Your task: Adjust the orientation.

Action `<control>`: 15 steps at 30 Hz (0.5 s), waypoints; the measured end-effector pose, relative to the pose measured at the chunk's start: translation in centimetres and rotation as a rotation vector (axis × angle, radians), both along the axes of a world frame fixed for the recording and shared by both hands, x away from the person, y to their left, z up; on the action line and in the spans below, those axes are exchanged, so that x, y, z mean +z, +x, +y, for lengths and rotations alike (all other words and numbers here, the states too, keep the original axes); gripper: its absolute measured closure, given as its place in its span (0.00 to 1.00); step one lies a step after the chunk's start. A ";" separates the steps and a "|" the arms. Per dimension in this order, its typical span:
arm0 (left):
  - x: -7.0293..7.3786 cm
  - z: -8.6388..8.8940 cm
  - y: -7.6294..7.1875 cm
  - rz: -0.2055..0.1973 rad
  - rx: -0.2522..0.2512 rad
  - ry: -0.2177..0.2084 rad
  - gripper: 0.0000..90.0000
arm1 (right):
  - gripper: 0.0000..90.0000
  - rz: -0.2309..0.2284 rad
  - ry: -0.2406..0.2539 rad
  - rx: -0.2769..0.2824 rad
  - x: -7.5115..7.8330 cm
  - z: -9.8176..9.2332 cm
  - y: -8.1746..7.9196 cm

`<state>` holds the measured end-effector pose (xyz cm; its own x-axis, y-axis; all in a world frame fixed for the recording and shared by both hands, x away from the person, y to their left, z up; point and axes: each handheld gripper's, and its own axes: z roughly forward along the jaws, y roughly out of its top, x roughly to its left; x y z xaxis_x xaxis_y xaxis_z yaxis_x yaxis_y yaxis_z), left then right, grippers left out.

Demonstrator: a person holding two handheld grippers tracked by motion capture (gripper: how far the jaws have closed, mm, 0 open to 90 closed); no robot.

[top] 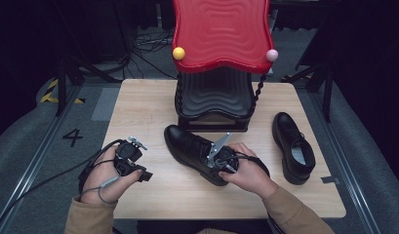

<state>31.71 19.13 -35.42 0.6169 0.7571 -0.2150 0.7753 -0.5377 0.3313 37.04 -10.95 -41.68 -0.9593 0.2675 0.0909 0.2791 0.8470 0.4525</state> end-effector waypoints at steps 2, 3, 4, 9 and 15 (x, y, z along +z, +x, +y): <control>0.1 0.0 -0.1 -0.003 0.008 -0.004 0.73 | 0.94 -0.008 -0.001 -0.008 0.1 0.1 -0.2; 0.1 0.0 -0.1 -0.003 0.008 -0.004 0.73 | 0.94 -0.008 -0.001 -0.008 0.1 0.1 -0.2; 0.1 0.1 -0.1 -0.004 0.008 -0.007 0.73 | 0.94 -0.012 0.004 -0.005 0.1 0.2 -0.4; 0.2 -0.1 0.2 -0.008 -0.001 -0.006 0.74 | 0.94 -0.008 0.018 0.005 0.5 0.3 -1.3; 0.4 -0.8 1.0 -0.008 -0.031 -0.010 0.74 | 0.94 -0.004 0.031 -0.022 1.8 -1.3 -2.9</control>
<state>32.74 18.28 -34.98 0.6416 0.7356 -0.2174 0.7558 -0.5577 0.3432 34.10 -12.24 -39.85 -0.9535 0.2857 0.0955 0.2956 0.8263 0.4794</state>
